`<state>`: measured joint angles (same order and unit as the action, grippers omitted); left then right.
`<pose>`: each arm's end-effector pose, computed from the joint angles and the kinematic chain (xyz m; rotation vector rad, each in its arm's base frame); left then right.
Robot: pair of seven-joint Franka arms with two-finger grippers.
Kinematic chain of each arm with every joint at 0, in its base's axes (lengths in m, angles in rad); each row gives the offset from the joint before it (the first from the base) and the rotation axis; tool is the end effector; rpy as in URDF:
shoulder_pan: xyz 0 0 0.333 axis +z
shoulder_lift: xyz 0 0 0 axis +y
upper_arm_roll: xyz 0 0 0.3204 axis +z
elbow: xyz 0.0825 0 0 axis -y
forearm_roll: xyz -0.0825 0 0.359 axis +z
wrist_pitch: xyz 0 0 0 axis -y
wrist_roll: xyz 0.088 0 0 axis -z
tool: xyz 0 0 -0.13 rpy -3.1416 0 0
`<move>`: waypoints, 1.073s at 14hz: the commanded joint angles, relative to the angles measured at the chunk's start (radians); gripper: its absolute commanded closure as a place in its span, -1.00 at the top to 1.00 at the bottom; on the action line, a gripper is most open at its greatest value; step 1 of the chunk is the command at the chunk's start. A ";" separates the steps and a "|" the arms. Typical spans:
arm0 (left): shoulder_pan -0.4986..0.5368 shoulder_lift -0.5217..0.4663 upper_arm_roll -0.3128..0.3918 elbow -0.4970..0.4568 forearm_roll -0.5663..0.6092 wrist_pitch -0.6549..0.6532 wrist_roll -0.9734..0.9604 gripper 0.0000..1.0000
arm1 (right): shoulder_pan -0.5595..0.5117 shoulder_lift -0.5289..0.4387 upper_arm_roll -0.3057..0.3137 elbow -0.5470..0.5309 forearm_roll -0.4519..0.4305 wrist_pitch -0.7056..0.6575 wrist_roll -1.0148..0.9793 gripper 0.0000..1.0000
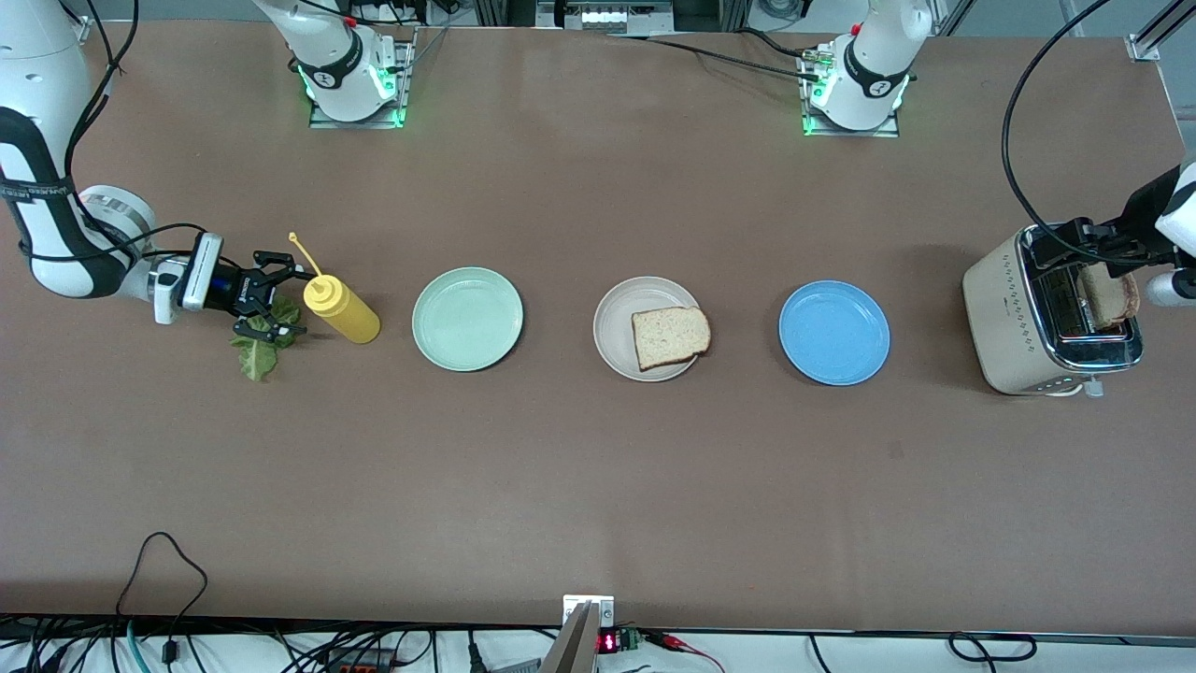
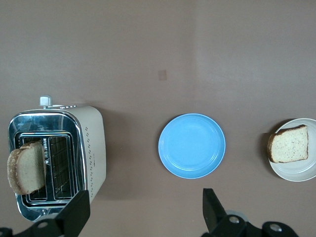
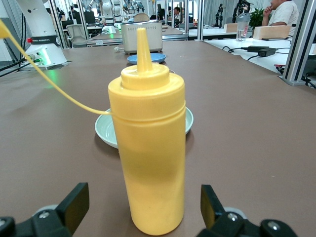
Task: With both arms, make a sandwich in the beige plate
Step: 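Reach the right gripper to the yellow bottle and grasp it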
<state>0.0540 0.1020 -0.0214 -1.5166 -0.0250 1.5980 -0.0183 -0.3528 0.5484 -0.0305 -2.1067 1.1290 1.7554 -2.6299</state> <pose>0.5623 0.0157 0.5769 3.1131 0.0808 -0.0317 0.4894 -0.0891 0.1633 -1.5689 -1.4013 -1.0149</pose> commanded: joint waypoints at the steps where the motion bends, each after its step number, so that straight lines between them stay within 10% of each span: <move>1: -0.002 -0.016 -0.012 -0.017 0.022 0.017 0.009 1.00 | 0.001 0.002 0.006 -0.001 0.029 -0.011 -0.024 1.00; 15: 0.001 -0.016 -0.022 -0.014 0.022 0.017 0.009 1.00 | 0.067 0.042 0.029 0.005 0.164 0.018 -0.029 0.89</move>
<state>0.0519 0.1015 -0.0378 -1.5166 -0.0250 1.6057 -0.0182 -0.2855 0.5845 -0.0058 -2.1056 1.2714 1.7647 -2.6437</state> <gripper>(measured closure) 0.000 0.000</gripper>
